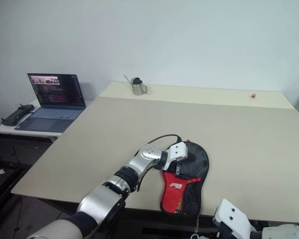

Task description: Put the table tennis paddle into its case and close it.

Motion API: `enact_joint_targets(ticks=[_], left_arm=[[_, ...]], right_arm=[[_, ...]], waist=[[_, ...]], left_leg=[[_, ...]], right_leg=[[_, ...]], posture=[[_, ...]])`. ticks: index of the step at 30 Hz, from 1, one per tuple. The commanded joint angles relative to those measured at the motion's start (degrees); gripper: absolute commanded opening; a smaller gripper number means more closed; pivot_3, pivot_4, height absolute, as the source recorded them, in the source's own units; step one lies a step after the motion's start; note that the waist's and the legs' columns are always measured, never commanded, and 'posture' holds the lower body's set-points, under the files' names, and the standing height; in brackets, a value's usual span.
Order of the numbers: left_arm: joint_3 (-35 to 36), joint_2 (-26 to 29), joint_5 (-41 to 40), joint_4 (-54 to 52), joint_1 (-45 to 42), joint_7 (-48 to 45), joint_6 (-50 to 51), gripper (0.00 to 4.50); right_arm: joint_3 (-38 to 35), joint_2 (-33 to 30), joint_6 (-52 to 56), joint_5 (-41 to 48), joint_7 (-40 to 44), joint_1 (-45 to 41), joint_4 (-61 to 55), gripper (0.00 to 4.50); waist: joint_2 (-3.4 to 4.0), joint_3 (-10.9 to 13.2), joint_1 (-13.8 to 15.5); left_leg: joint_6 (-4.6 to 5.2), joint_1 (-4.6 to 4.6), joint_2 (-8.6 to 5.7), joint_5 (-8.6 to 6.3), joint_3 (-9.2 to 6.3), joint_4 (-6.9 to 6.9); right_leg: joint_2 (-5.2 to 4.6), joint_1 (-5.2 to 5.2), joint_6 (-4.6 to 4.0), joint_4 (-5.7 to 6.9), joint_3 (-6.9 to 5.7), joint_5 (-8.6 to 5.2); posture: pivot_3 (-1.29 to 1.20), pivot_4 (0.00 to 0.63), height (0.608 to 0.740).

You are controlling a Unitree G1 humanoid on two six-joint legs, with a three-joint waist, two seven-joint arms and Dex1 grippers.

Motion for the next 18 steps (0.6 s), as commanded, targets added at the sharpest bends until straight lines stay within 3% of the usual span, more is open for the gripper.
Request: enact_joint_targets(ticks=[1,6,14,18], left_arm=[[-3.3,0.5,4.7,3.9,3.2,0.8,1.4,4.50],[-3.2,0.7,4.5,3.5,3.7,0.9,1.5,4.50],[-2.3,1.7,3.4,1.7,5.0,0.0,1.9,4.50],[-1.1,3.0,2.2,-0.8,6.4,-0.9,2.5,4.50]], right_arm=[[-0.8,-1.1,-0.7,0.6,1.5,-0.2,-1.8,2.68],[-2.2,-1.8,-0.7,1.6,3.2,-1.7,-1.8,4.38],[-3.6,1.6,-1.6,3.0,4.8,-13.6,5.8,4.45],[-1.0,4.5,-3.1,-2.0,6.9,-21.9,13.7,4.45]], waist=[[-0.02,0.0,0.0],[-0.03,0.0,0.0],[-0.11,0.0,-0.4],[-0.10,0.0,-1.0]], left_leg=[[0.00,0.00,0.00,0.00,0.00,0.00],[0.00,0.01,0.02,0.00,0.00,0.00],[0.00,0.04,0.07,0.00,0.02,0.00],[0.00,0.03,0.07,0.00,0.01,-0.04]], right_leg=[[0.00,0.00,0.00,0.00,0.00,0.00],[0.01,0.01,0.00,0.00,0.00,0.00],[0.04,0.04,0.00,-0.02,0.01,0.00],[0.05,-0.01,-0.01,-0.02,0.03,0.00]], posture=[[0.00,0.150,0.740],[0.00,0.150,0.740],[0.00,0.150,0.740],[0.00,0.150,0.740]])
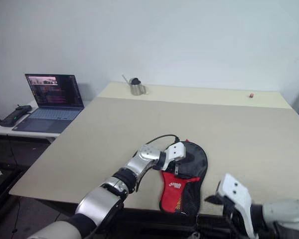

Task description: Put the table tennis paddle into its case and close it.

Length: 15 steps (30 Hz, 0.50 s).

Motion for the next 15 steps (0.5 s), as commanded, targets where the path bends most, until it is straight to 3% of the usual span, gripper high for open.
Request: enact_joint_targets(ticks=[1,9,15], left_arm=[[-1.9,2.1,2.5,1.5,4.3,-0.8,2.6,4.50],[2.5,6.3,-3.8,-12.0,9.2,-2.5,9.1,4.50],[8.3,13.2,-14.0,-40.7,17.9,-3.3,26.5,4.50]], right_arm=[[1.4,1.8,-2.4,-3.7,3.3,-4.7,5.9,4.45],[9.0,11.9,-14.9,-20.1,11.0,-18.7,25.2,4.45],[12.7,19.5,-22.5,-29.0,14.7,-27.9,37.8,4.45]], waist=[[0.00,0.0,-0.3],[0.30,0.2,-2.8],[0.72,0.9,-4.4]], left_leg=[[0.00,-0.01,0.00,0.00,0.00,0.00],[0.00,-0.02,0.04,0.00,0.14,-0.06],[-0.03,-0.09,0.11,0.00,0.19,-0.09]], right_leg=[[0.00,-0.01,0.00,0.00,0.00,0.00],[0.07,-0.24,-0.02,0.19,0.22,0.01],[0.25,-0.53,-0.42,0.30,0.49,0.25]], posture=[[0.00,0.150,0.740],[0.00,0.150,0.740],[0.00,0.150,0.740]])
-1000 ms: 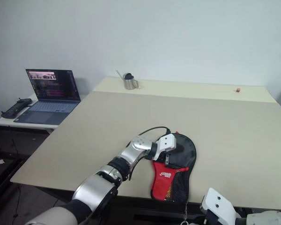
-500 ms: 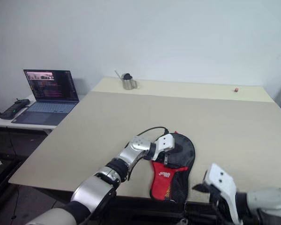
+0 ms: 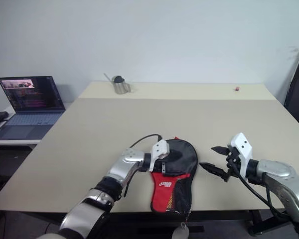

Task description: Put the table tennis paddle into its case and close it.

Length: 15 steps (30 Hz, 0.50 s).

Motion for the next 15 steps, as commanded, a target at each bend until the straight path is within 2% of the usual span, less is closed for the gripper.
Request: enact_joint_targets(ticks=[1,6,15], left_arm=[[4.5,5.0,-6.9,-17.6,5.5,-0.2,13.0,4.50],[10.0,11.6,-11.8,-33.0,14.4,4.2,23.0,4.50],[15.4,14.1,-14.8,-46.6,20.9,15.2,29.3,4.50]], right_arm=[[0.7,2.5,-5.6,-4.5,3.2,-3.9,6.4,4.45],[1.0,5.3,-10.3,-8.8,7.7,-10.2,17.5,4.45],[-0.4,6.2,-18.8,-14.4,13.8,-20.5,38.9,4.45]], waist=[[0.14,0.3,-0.4],[0.35,0.4,-0.8],[0.46,0.5,-0.1]], left_leg=[[-0.03,-0.07,-0.01,-0.01,-0.01,-0.01],[-0.41,-1.02,-0.06,0.14,0.05,0.09],[-0.44,-1.02,-0.06,0.13,0.09,0.08]], right_leg=[[0.00,-0.10,-0.03,0.00,0.02,0.00],[-0.06,-1.09,-0.14,0.04,0.09,0.06],[-0.07,-1.05,-0.20,0.00,0.07,0.09]], posture=[[0.00,0.150,0.740],[0.00,0.150,0.740],[0.00,0.150,0.740]])
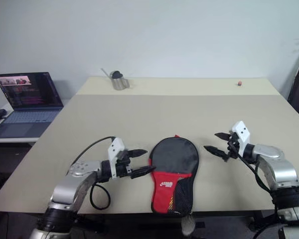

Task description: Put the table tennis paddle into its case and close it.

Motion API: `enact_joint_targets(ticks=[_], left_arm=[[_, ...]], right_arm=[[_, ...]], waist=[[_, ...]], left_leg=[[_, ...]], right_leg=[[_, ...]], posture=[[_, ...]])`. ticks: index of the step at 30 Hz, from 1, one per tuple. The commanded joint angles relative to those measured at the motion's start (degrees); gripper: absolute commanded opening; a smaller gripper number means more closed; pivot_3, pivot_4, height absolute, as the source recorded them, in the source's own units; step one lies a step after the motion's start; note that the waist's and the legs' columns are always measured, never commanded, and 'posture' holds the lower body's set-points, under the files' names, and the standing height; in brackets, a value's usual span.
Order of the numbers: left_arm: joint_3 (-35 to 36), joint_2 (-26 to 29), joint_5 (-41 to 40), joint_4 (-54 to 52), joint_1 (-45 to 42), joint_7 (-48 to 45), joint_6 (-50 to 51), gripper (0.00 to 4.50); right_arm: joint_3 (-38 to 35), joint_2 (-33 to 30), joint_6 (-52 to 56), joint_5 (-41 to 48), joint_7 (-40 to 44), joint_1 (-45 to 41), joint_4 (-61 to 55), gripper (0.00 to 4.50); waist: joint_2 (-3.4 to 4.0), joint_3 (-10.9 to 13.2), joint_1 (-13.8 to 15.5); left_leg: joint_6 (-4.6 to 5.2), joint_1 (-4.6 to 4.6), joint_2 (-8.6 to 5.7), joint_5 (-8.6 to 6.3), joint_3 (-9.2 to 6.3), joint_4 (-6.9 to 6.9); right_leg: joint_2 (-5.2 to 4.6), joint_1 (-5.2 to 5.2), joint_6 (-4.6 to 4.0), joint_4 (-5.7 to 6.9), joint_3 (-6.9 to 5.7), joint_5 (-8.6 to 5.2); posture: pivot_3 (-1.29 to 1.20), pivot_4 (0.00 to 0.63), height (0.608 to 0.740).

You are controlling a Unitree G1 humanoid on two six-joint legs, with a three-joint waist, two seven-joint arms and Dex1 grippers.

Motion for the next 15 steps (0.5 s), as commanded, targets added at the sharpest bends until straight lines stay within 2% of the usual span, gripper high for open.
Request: enact_joint_targets(ticks=[1,6,15], left_arm=[[3.1,1.6,-1.6,-6.8,0.5,3.8,1.0,4.50],[-0.1,1.9,0.9,-6.1,-1.6,7.4,0.3,4.50],[-2.1,1.1,2.3,-0.8,-1.4,9.7,-4.2,4.50]], right_arm=[[-2.7,-0.2,-3.8,-1.9,1.2,-3.7,5.8,4.45],[-3.8,-2.4,-8.5,-5.2,3.7,-9.4,18.4,4.45],[-3.6,-2.1,-6.3,-6.9,4.2,-8.9,15.7,4.45]], waist=[[0.01,0.0,-0.1],[0.08,0.0,0.0],[0.11,0.1,-0.6]], left_leg=[[0.00,0.00,0.01,0.00,0.01,0.00],[-0.01,0.00,-0.02,0.00,0.10,0.02],[-0.03,0.00,0.01,0.00,0.15,-0.01]], right_leg=[[0.01,-0.01,-0.01,0.00,0.02,0.00],[0.00,-0.01,-0.01,0.00,0.08,0.01],[0.00,-0.06,-0.03,0.01,0.13,0.01]], posture=[[0.00,0.150,0.740],[0.00,0.150,0.740],[0.00,0.150,0.740]])
